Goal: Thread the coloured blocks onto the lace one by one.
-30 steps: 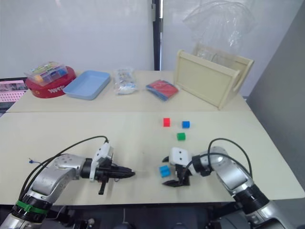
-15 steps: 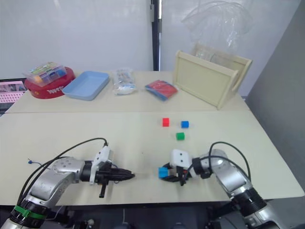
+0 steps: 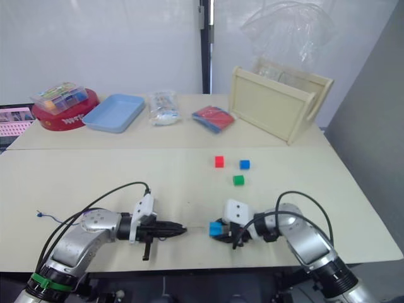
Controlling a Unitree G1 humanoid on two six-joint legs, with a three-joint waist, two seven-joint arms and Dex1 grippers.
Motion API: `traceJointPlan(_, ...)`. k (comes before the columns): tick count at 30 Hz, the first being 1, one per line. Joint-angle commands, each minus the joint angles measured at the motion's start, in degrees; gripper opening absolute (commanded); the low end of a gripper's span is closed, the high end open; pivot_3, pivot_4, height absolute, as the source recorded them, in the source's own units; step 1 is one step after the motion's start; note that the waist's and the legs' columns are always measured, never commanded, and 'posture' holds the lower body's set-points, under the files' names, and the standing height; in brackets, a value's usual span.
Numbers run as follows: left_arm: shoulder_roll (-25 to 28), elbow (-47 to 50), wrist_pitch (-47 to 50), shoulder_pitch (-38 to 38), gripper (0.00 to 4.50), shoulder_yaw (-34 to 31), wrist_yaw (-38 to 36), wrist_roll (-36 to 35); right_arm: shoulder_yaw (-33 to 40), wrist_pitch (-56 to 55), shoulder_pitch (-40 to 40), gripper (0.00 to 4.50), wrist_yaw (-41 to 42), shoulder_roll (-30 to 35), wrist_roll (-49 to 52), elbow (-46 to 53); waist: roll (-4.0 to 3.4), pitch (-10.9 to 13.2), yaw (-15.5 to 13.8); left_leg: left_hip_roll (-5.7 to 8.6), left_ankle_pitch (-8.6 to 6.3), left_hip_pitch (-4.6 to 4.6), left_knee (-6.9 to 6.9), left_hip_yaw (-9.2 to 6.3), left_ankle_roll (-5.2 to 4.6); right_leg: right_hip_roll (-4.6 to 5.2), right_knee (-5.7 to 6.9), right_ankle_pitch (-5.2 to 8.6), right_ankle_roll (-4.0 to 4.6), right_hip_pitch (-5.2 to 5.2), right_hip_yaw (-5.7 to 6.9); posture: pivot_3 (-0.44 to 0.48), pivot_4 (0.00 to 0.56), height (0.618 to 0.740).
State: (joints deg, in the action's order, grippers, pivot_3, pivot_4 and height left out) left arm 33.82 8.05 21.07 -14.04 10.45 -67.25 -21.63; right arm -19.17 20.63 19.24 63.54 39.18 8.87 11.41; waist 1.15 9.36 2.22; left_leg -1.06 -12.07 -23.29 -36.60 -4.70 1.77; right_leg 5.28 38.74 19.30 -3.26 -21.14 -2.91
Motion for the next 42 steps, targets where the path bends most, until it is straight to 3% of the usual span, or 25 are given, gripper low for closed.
traceJointPlan(1,-0.4,1.1,-0.7,-0.7,0.00,0.8,0.1,0.2,0.2,0.5,-0.7,1.34,0.5,0.6,0.3,1.5,0.00,0.0,0.0,0.00,0.00,0.00,0.00,0.00,0.00,0.00,0.00,0.00,0.00,0.00,0.00,0.000,0.150,0.740)
traceJointPlan(42,-1.3,-2.1,-1.6,-2.1,0.00,3.2,-0.5,2.2,-0.7,3.2,-1.8,1.33,-1.1,0.5,0.0,4.1,0.00,0.0,0.0,0.00,0.00,0.00,0.00,0.00,0.00,0.00,-0.03,0.00,0.00,0.01,0.00,0.000,0.150,0.740)
